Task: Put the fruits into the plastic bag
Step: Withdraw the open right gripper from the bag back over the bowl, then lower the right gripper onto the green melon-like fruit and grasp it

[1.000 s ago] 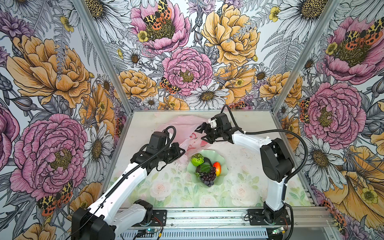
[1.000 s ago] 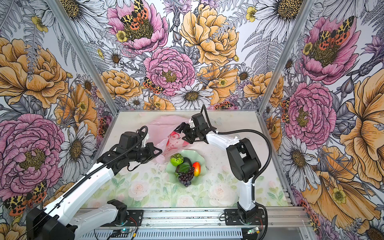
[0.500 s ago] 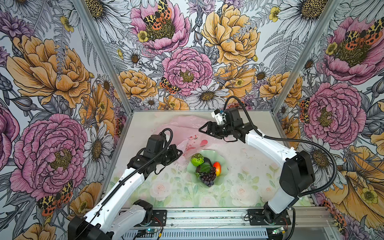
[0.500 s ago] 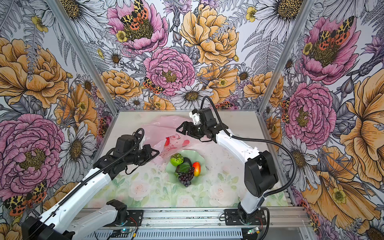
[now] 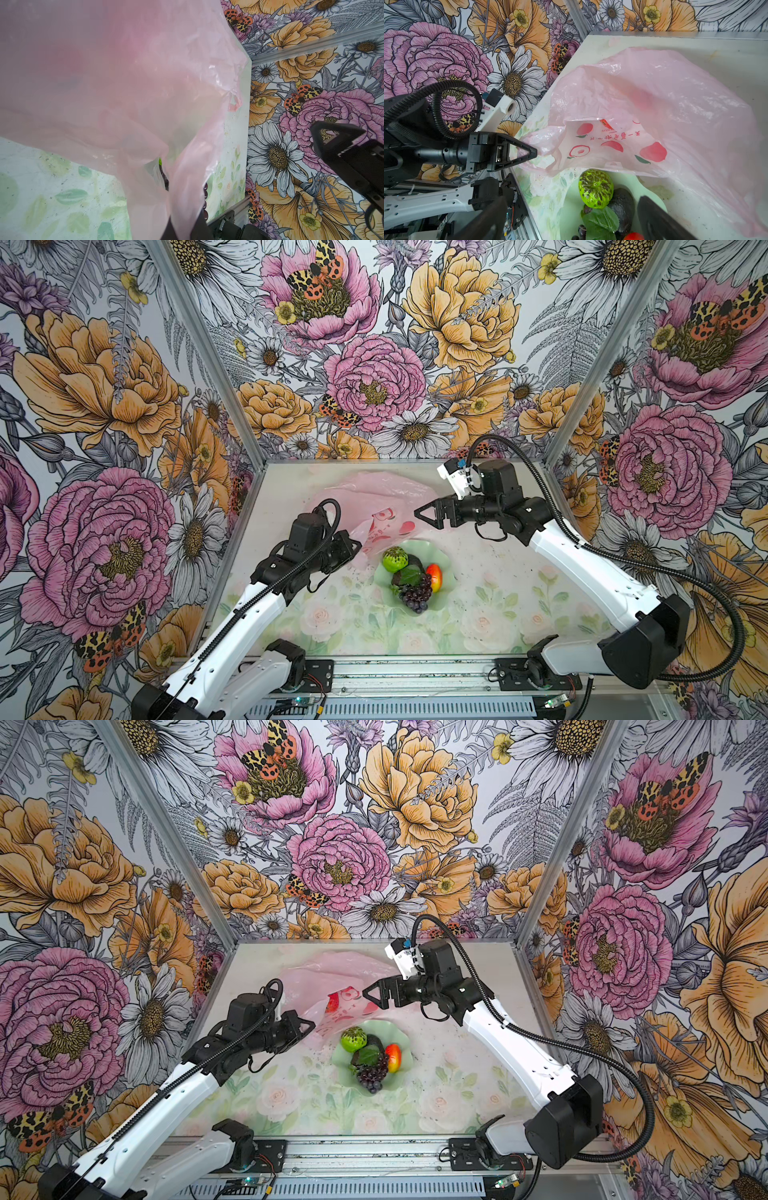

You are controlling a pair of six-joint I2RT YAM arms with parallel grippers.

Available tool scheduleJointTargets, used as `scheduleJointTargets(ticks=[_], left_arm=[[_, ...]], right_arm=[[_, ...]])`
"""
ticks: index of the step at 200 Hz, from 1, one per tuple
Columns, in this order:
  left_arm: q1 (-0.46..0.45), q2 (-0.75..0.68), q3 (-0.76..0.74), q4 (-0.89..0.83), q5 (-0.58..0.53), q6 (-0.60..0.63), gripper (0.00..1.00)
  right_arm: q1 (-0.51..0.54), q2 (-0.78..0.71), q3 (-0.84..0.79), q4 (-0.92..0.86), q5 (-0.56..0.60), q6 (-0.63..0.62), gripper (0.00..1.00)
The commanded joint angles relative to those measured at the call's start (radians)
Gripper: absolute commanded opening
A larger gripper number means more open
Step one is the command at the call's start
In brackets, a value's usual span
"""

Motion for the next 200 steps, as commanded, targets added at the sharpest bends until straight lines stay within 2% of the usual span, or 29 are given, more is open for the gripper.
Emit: scheduleJointTargets(ticks=[1,45,71,192,200], left_arm=[[0.01,-0.008,-0.011,0.044,-0.027,-0.015,0.0],[0.008,0.001,-0.015,0.061,-0.025,-0.023,0.0],[0.008,0.011,-0.012,0.062,-0.022,-0.02,0.0],[0.009,0.031,-0.009,0.063,0.011,-0.011,0.0],[0.009,0.031,-0.009,0.062,0.015,-0.009,0.0]], right_arm=[[0.023,-0.008,0.037,-0.105,0.03,-0.095,0.99],[0.113,0.053,0.13,-0.272,0.13,-0.241,0.99],[0.157,0.108,0.185,-0.351,0.195,-0.286,1.0],[0.3,0.341,0.321,-0.499,0.385,-0.302,1.0],[0.334,0.363,0.335,-0.514,0.399,-0.302,1.0]])
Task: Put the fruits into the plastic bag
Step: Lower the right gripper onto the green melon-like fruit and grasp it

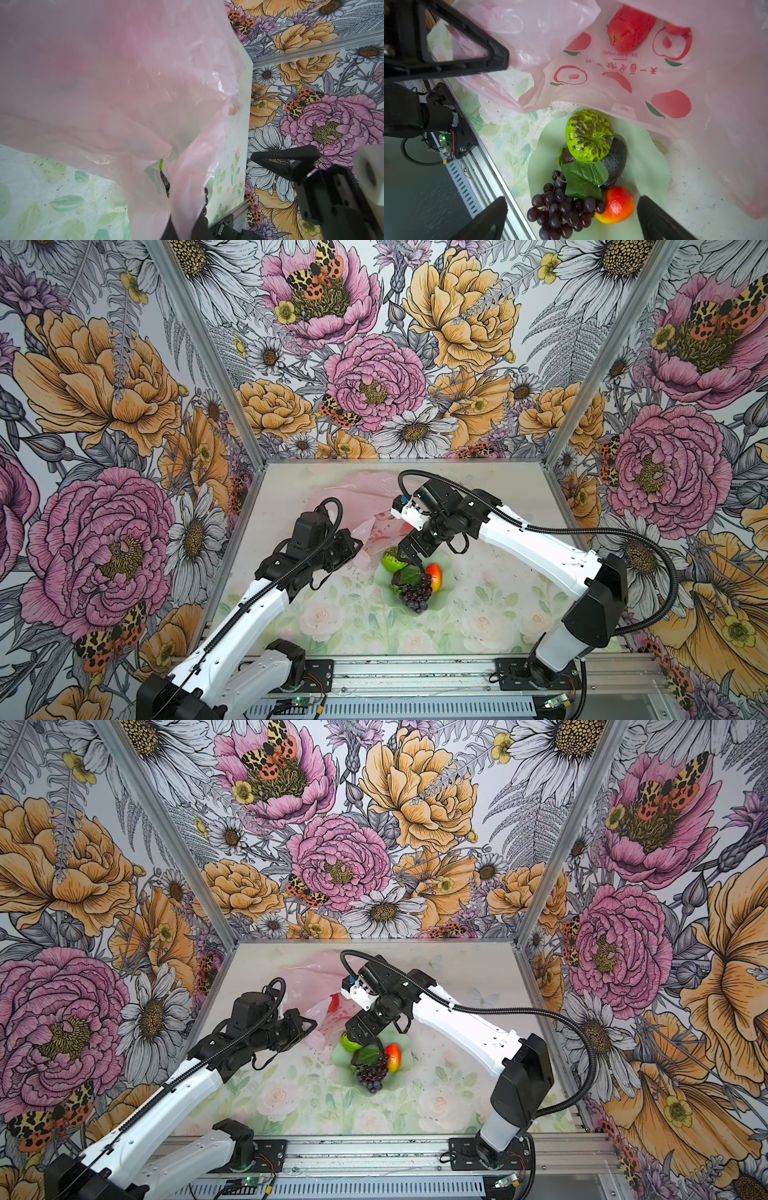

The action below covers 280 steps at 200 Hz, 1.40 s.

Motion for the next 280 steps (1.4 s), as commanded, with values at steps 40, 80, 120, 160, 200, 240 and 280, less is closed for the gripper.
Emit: scheduleJointTargets(ticks=[40,80,120,160,200,240,280], left_arm=[[0.013,-0.002,-0.006,0.025,0.026,0.013,0.0],[0.02,-0.005,-0.009,0.023,0.04,0.018,0.0],[0.033,-0.018,-0.018,0.017,0.054,0.023,0.0],[0.053,-0.037,-0.032,0.011,0.066,0.023,0.0],[0.064,-0.049,-0.038,0.003,0.075,0.026,0.0],[0.067,-0.06,-0.043,-0.003,0.078,0.026,0.0],[0.071,-0.079,-0.053,-0.012,0.077,0.025,0.0]], right_arm=[[0.093,0.142,0.117,-0.096,0.12,-0.011,1.0],[0.145,0.233,0.2,-0.152,0.174,-0.008,0.99],[0.166,0.319,0.28,-0.218,0.256,0.008,0.99],[0.162,0.386,0.348,-0.27,0.337,0.04,0.99],[0.157,0.439,0.408,-0.292,0.347,0.065,0.99],[0.15,0.491,0.461,-0.301,0.335,0.088,0.99],[0.135,0.531,0.483,-0.301,0.301,0.117,0.99]])
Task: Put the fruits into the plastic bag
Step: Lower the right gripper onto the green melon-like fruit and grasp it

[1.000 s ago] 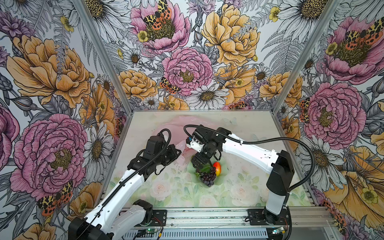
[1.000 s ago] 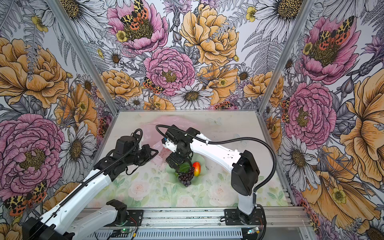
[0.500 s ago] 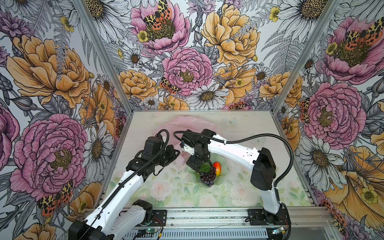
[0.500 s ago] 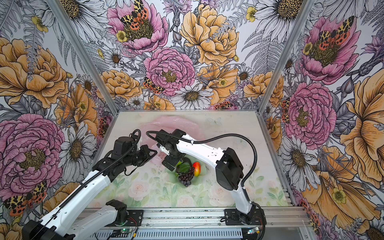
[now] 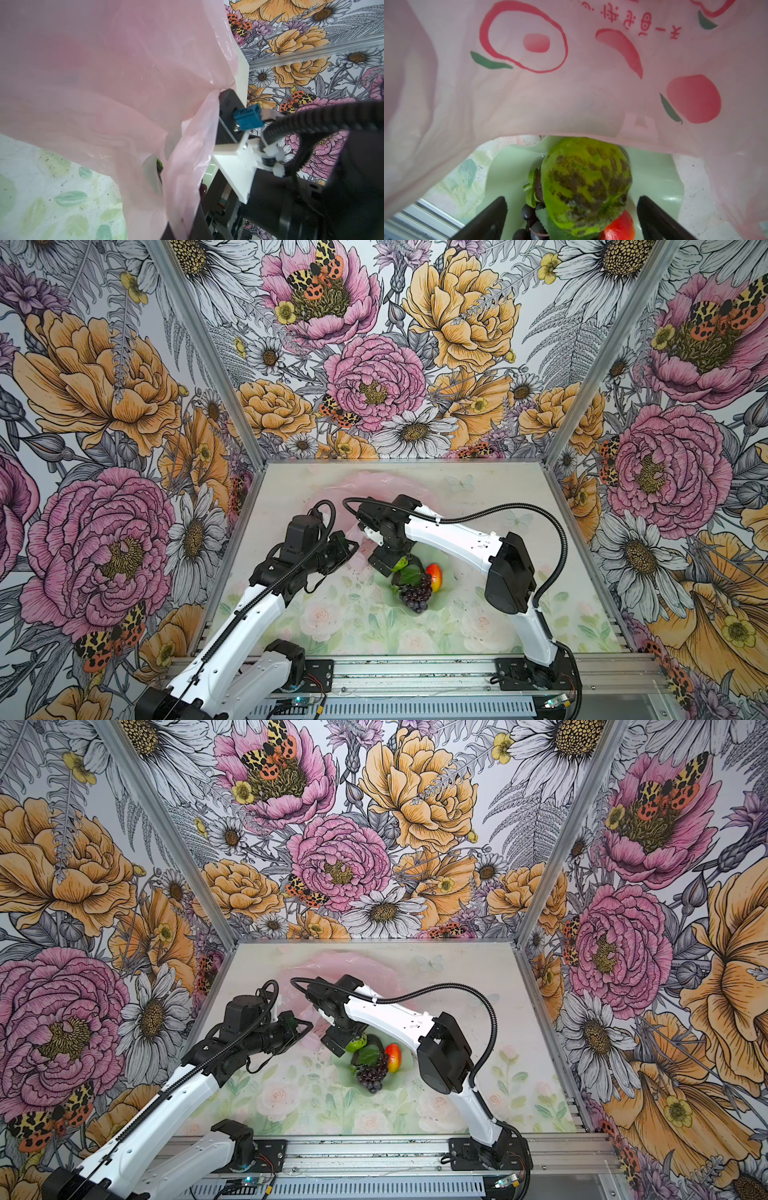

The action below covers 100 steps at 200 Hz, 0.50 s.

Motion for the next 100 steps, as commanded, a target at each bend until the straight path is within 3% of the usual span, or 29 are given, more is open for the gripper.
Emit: scheduleJointTargets(ticks=[1,100], left_arm=[[0.014,-0.027,-0.016,-0.01,0.02,0.021,0.0],[0.016,-0.02,-0.021,-0.01,0.026,0.022,0.0]], right_arm=[[-0.014,0.029,0.033,-0.008,-0.016,0.033,0.99],[-0.03,0.058,0.006,-0.003,-0.055,0.058,0.92]])
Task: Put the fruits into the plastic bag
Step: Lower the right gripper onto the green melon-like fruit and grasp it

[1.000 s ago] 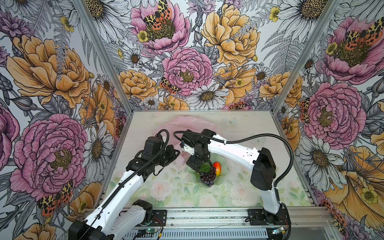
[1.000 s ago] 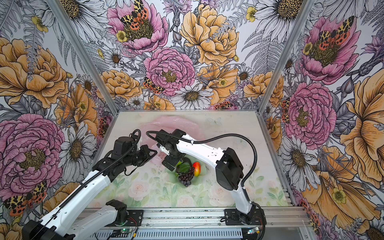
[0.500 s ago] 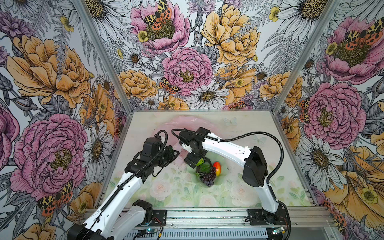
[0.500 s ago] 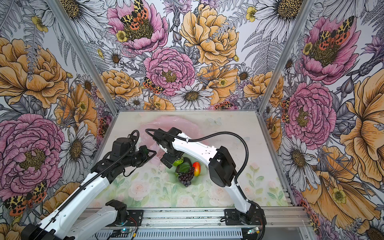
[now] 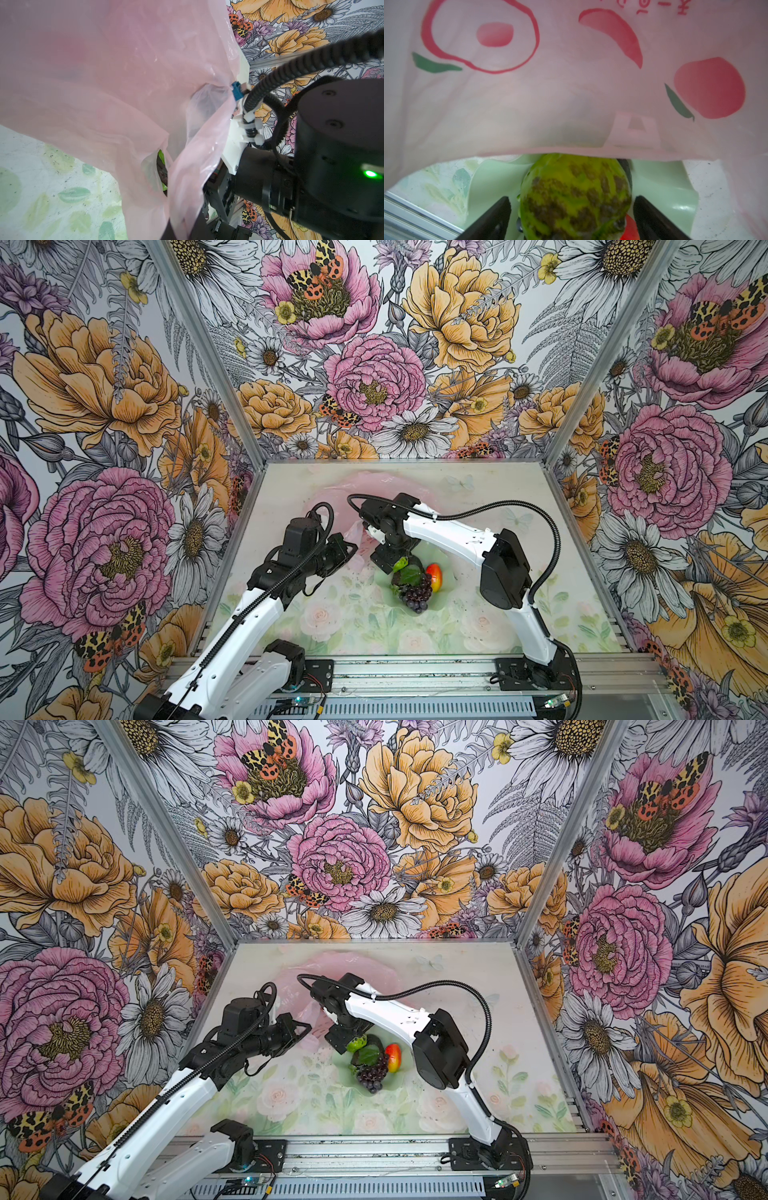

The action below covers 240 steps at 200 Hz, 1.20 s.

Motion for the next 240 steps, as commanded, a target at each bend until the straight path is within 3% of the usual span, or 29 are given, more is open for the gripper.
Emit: scheduleJointTargets(ticks=[1,84,141,240], left_arm=[[0.01,0.001,-0.005,-0.003,0.023,0.022,0.0],[0.01,0.015,0.003,-0.002,0.032,0.031,0.0],[0.011,0.023,-0.001,-0.001,0.034,0.037,0.0],[0.011,0.069,0.015,0.026,0.039,0.037,0.0]], right_arm=[[-0.006,0.026,0.004,0.004,-0.02,0.018,0.92],[-0.008,0.026,-0.001,0.007,-0.035,0.034,0.84],[-0.01,0.023,0.0,0.007,-0.036,0.042,0.7],[-0.026,0.006,-0.014,0.013,-0.029,0.035,0.67]])
